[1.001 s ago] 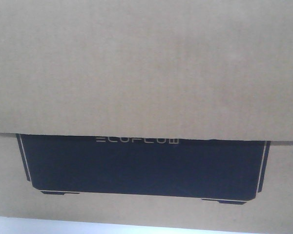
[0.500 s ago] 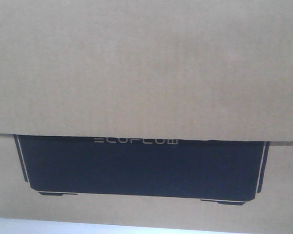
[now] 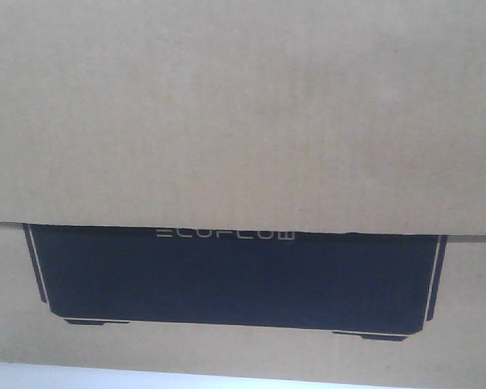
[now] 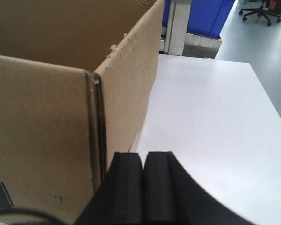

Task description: Grab box from left shelf to table start

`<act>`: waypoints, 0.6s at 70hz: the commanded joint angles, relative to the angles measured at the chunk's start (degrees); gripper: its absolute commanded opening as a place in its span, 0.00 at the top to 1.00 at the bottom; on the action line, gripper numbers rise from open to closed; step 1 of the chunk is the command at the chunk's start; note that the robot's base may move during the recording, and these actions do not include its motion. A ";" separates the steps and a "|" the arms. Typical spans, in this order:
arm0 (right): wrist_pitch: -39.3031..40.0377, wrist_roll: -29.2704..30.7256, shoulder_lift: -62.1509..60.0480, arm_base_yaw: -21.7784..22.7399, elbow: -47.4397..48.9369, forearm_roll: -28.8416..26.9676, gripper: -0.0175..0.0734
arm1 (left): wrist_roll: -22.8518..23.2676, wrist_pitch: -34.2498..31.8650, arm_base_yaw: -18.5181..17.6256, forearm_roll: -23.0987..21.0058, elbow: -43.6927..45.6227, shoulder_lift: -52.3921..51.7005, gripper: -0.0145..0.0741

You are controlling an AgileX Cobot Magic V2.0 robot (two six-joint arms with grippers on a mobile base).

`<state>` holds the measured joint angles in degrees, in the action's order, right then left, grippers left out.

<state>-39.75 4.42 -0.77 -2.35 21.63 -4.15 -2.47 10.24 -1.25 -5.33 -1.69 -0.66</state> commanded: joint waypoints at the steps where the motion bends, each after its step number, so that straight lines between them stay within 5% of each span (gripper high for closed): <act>1: 5.37 0.09 0.12 0.06 1.48 0.43 0.75 | -0.28 -5.31 0.23 -0.45 0.16 -0.76 0.95; 38: 37.49 -2.83 -0.19 1.86 -23.50 0.26 0.75 | -0.28 -5.31 0.23 -0.45 0.16 -0.76 0.95; 42: 36.22 -2.83 -0.46 1.90 -23.58 0.06 0.75 | -0.28 -5.31 0.23 -0.45 0.16 -0.76 0.95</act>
<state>-11.52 1.67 -0.77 -0.87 -1.37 -4.15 -2.59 10.24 -1.25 -5.37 -1.69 -0.66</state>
